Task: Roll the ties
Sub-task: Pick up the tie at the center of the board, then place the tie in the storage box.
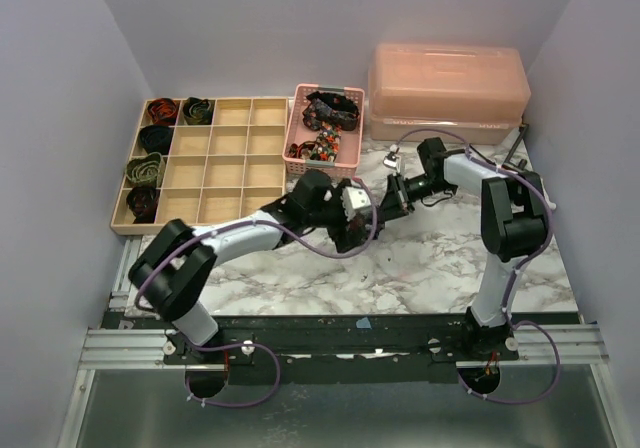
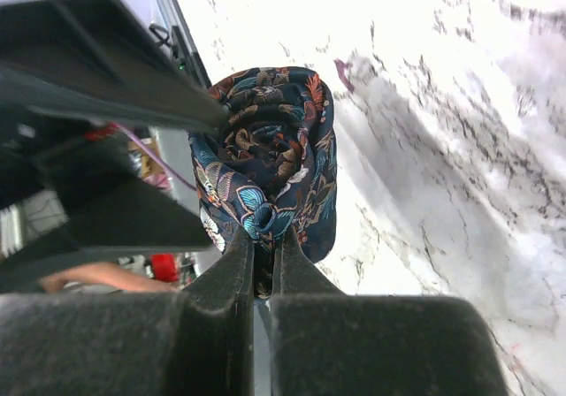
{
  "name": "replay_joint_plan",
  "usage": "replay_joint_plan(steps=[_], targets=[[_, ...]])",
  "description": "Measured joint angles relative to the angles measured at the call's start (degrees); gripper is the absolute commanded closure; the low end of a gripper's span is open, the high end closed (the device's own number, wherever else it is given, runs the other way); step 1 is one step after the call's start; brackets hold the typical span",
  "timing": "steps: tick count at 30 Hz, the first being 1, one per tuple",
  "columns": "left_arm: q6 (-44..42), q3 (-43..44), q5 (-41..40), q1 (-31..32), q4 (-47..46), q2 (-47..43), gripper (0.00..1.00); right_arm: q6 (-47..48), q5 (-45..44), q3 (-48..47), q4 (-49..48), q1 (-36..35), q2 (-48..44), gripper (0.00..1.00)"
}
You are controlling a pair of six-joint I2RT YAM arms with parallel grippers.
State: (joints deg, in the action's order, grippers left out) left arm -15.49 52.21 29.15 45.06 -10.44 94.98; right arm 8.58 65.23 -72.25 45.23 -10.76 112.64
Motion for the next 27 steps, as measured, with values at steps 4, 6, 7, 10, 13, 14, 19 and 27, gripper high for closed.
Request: replay_joint_plan(steps=[4, 6, 7, 10, 13, 14, 19, 27], targets=[[3.7, -0.2, 1.2, -5.4, 1.4, -9.1, 0.02, -0.6, -1.1, -2.9, -0.8, 0.0, -2.3, 1.0], [5.7, 0.0, 1.5, -9.2, 3.0, -13.1, 0.02, -1.3, -1.8, -4.7, -1.8, -0.2, -3.1, 1.0], [6.7, 0.3, 1.6, -11.5, 4.0, -14.8, 0.02, -1.6, -2.1, -5.6, -2.4, -0.5, -3.4, 1.0], [9.8, 2.1, 2.7, -18.8, 7.2, -18.2, 0.02, -2.8, -3.3, -8.9, -4.3, -1.3, -3.6, 1.0], [12.8, 3.6, 3.0, -25.9, 10.8, -20.8, 0.02, -3.8, -5.3, -13.2, -6.5, -3.8, -3.6, 1.0], [13.5, 3.8, 3.0, -27.3, 11.3, -21.2, 0.02, -4.0, -6.0, -14.7, -7.4, -4.8, -3.6, 1.0], [16.1, 5.0, 2.8, -36.0, 17.2, -24.5, 0.02, -4.9, -10.1, -20.7, -13.1, -10.6, -3.6, 1.0], [17.3, 5.2, 1.1, -46.6, 24.2, -29.6, 0.02, -4.1, -16.7, -28.0, -22.1, -20.3, 0.9, 1.0]])
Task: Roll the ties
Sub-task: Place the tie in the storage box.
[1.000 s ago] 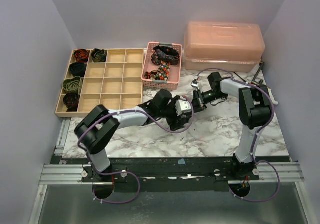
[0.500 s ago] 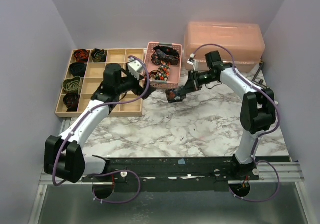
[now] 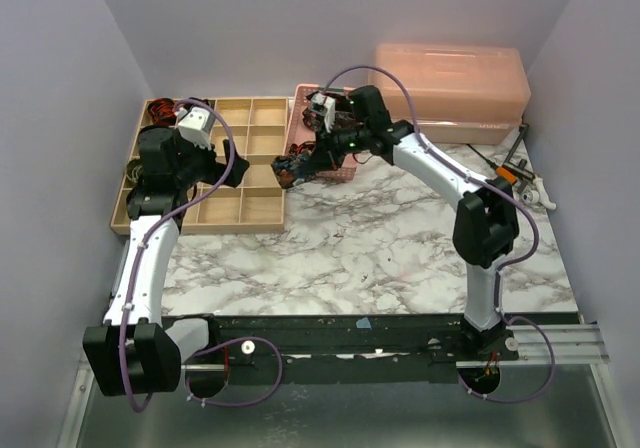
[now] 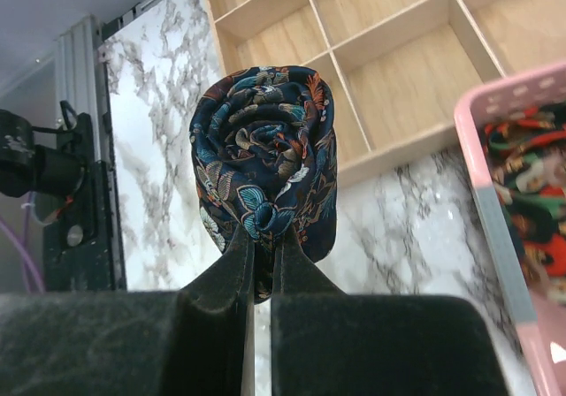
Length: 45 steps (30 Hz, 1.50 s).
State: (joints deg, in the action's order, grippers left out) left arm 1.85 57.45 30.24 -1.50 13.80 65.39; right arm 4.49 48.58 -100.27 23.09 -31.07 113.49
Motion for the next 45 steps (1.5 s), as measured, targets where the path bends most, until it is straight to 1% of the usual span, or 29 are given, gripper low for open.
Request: replay_joint_plan(steps=[2, 6, 12, 16, 20, 24, 27, 34, 40, 42, 44, 45], targets=[[-0.1, -0.5, -1.1, -2.2, 1.0, -1.8, 0.02, 0.0, -1.0, -1.0, -2.1, -1.9, 1.9, 1.0], [-1.6, -2.0, -2.6, -3.4, 3.3, -4.9, 0.02, -0.3, -4.2, -3.5, -5.4, -5.3, 6.4, 1.0], [-3.5, -2.4, -4.3, -4.4, 6.6, -5.6, 0.02, -0.5, -9.8, -4.2, -10.4, -10.2, 11.3, 1.0], [-3.2, -2.4, -4.3, -7.8, 9.0, -5.3, 0.02, -0.6, -12.3, -3.8, -14.2, -12.2, 13.2, 1.0], [-3.0, -0.4, -1.5, -10.5, 12.7, -2.4, 0.02, -0.5, -15.0, -2.5, -17.6, -13.3, 14.5, 1.0], [-3.1, 1.2, 2.1, -10.5, 15.3, 0.4, 0.15, -0.5, -17.3, -1.3, -20.6, -13.9, 16.0, 1.0], [-3.1, 2.5, 4.3, -10.5, 16.7, 2.6, 0.19, -0.5, -18.3, -0.9, -22.1, -13.9, 17.4, 1.0], [-3.1, 4.7, 7.6, -10.5, 18.8, 7.6, 0.21, -0.7, -22.1, 0.1, -22.9, -15.1, 18.3, 1.0], [-4.0, 4.9, 8.2, -10.5, 19.9, 9.4, 0.22, -0.7, -24.4, 2.0, -23.5, -15.9, 18.2, 1.0], [-4.5, 4.9, 8.2, -10.5, 20.0, 9.7, 0.22, -0.4, -24.6, 3.7, -25.5, -16.1, 17.9, 0.93], [-4.8, 4.9, 8.2, -10.4, 20.1, 10.1, 0.22, 0.2, -25.0, 4.1, -25.6, -16.4, 17.7, 0.88], [-5.0, 4.9, 8.2, -10.3, 20.2, 10.4, 0.22, 0.7, -25.2, 4.1, -25.4, -16.5, 17.7, 0.84]])
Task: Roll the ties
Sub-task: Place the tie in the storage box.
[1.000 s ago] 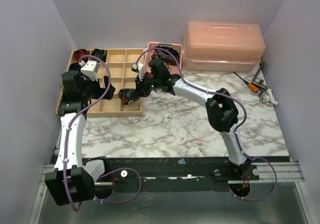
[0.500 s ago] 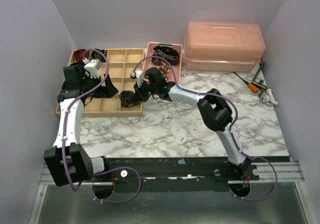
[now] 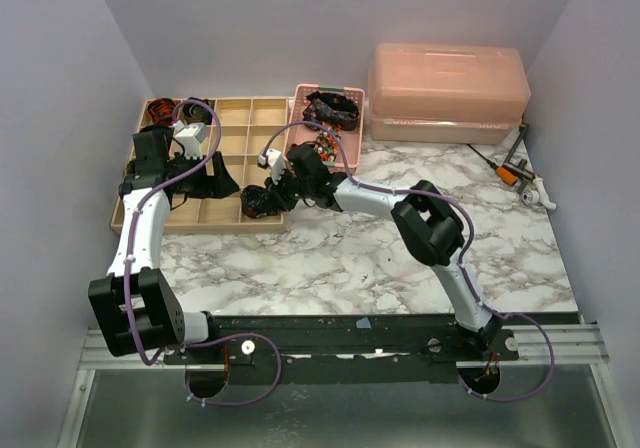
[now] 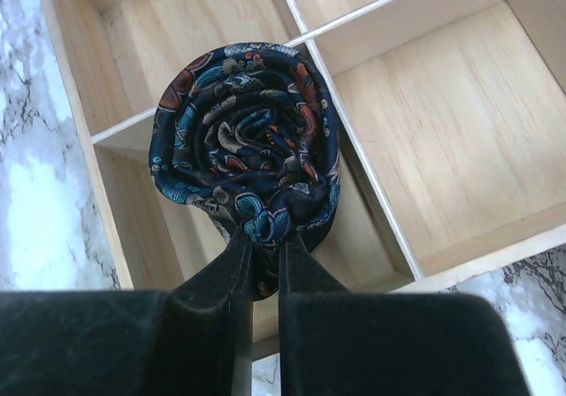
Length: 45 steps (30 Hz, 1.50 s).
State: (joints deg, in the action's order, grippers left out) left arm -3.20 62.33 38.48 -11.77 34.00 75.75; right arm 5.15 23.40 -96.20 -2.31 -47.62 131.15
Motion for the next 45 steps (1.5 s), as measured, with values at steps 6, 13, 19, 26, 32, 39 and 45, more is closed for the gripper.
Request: replay_joint_plan(steps=[6, 13, 19, 26, 32, 39, 45], targets=[[-0.9, 0.0, 0.0, 0.3, 0.5, 1.5, 0.19, 0.5, 0.0, -1.2, 2.5, -0.5, 0.0, 0.67], [-2.2, -0.1, -0.1, 0.4, 0.9, 1.5, 0.21, 0.3, 1.4, -2.8, 6.3, -0.9, -0.2, 0.47], [-2.8, -0.2, -0.1, 1.3, 0.2, 2.7, 0.23, 0.5, 1.9, -2.8, 10.5, -1.1, -2.1, 0.25], [-2.8, -0.2, -0.5, 2.7, -1.4, 6.2, 0.28, 2.2, 2.4, -2.2, 15.5, -1.1, -5.1, 0.17], [-3.2, 0.4, -0.7, 4.4, -2.5, 8.5, 0.44, 4.2, 2.2, -3.3, 21.0, -1.0, -7.0, 0.13], [-4.3, 5.2, -1.6, 8.2, -5.0, 15.8, 0.54, 7.1, 1.6, -10.2, 27.9, 0.8, -9.0, 0.08], [-5.8, 8.0, -3.5, 12.1, -6.3, 21.2, 0.68, 5.8, 1.5, -13.2, 30.2, 6.2, -14.2, 0.0]])
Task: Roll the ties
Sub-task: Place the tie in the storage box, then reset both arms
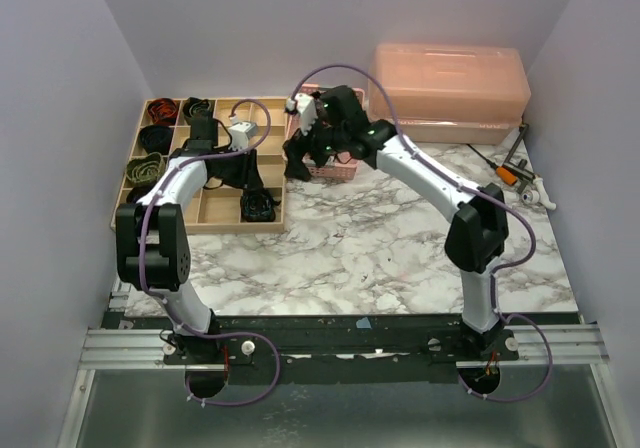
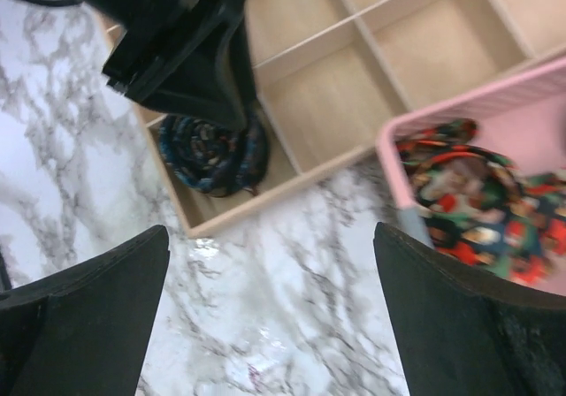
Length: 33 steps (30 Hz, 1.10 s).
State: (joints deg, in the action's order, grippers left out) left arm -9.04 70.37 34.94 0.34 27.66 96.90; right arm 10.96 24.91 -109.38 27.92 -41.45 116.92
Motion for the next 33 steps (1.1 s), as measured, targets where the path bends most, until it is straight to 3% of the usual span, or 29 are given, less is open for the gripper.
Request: replay_joint_plan(steps=[4, 7, 8, 11, 13, 23, 33], targets=[[-0.8, 0.6, -1.0, 1.5, 0.3, 3.3, 0.73, -1.1, -2.9, 0.1, 0.2, 3.4, -3.9, 0.0], [-1.0, 0.6, -1.1, 1.7, 1.2, 4.5, 0.68, -1.0, -4.1, 1.8, 0.2, 5.7, -6.9, 0.0], [-1.2, 0.6, -1.1, 1.7, 1.4, 4.5, 0.62, -0.9, -4.2, 2.6, 0.3, 6.5, -7.8, 0.0], [-1.8, 0.8, -1.1, 1.7, 2.0, 4.5, 0.32, -0.8, -4.6, 3.6, 1.8, 9.5, -9.5, 0.0], [-2.2, 1.5, -1.1, 1.7, 2.5, 4.4, 0.03, -0.5, -4.8, 3.6, 3.1, 12.3, -9.9, 0.0], [-1.2, 13.6, -3.3, 1.5, 6.1, -0.9, 0.02, 0.3, -7.3, 11.3, 10.8, 29.5, -18.1, 0.0], [1.4, 17.6, -8.6, -1.2, 6.5, -13.5, 0.02, -0.9, -7.2, 21.6, 13.2, 40.2, -26.2, 0.0]])
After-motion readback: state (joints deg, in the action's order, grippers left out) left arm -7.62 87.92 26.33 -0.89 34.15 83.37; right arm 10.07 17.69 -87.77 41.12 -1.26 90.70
